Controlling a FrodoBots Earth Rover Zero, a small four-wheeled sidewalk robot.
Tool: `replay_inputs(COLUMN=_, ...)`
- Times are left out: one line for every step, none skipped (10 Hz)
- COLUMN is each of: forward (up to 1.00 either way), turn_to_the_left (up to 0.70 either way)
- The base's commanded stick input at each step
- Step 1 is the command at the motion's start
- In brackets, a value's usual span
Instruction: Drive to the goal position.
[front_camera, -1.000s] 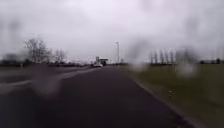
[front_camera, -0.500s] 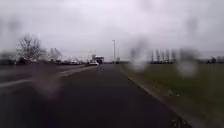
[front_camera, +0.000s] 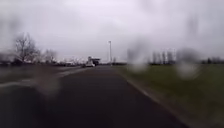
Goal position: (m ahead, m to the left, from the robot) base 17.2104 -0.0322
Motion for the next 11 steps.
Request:
replay_inputs(forward=1.00, turn_to_the_left=0.00)
replay_inputs(forward=1.00, turn_to_the_left=0.00)
replay_inputs(forward=1.00, turn_to_the_left=0.00)
replay_inputs(forward=1.00, turn_to_the_left=0.00)
replay_inputs(forward=1.00, turn_to_the_left=0.00)
replay_inputs(forward=1.00, turn_to_the_left=0.00)
replay_inputs(forward=1.00, turn_to_the_left=0.00)
replay_inputs(forward=1.00, turn_to_the_left=0.00)
replay_inputs(forward=1.00, turn_to_the_left=0.00)
replay_inputs(forward=1.00, turn_to_the_left=0.00)
replay_inputs(forward=1.00, turn_to_the_left=0.00)
